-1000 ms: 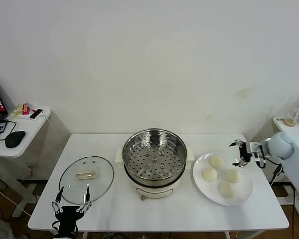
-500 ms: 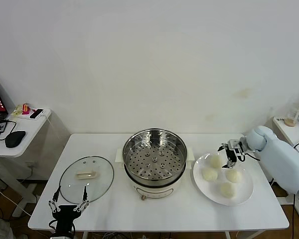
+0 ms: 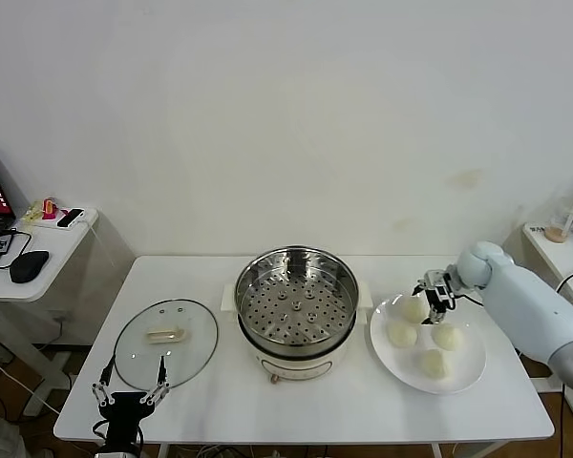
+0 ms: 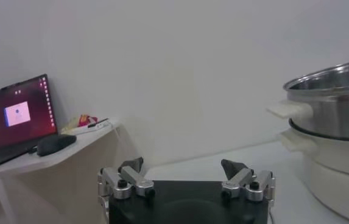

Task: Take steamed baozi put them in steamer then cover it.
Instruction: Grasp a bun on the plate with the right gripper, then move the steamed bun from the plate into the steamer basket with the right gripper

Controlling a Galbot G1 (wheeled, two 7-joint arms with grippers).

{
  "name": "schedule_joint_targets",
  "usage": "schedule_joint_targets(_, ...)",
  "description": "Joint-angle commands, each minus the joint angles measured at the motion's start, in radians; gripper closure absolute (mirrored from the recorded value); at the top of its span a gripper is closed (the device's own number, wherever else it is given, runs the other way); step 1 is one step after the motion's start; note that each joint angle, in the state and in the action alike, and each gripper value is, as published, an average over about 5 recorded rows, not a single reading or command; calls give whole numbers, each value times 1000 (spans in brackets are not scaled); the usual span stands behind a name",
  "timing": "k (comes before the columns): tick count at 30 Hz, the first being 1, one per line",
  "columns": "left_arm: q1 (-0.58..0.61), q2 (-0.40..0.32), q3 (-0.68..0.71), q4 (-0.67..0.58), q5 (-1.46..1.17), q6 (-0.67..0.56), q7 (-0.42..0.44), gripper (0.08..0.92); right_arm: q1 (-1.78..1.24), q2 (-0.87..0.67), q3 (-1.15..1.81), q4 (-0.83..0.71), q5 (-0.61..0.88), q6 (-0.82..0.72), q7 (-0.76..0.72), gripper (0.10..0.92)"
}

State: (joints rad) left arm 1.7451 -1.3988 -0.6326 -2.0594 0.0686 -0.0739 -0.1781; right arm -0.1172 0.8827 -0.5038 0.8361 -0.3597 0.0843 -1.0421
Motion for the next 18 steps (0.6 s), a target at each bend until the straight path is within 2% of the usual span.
schedule_joint_targets(1,-1,0,-1,-1,0,0,0,177,12,12,-13,-15,-13,-1,-4,337)
schedule_joint_targets(11,3,0,-1,-7,0,0,-1,177,17,-4,-25,-5,0,2,-2,404)
schedule_joint_targets(18,1,3,1,-8,0,0,-1,177,43,-49,-54,54,48,-3,-6,414)
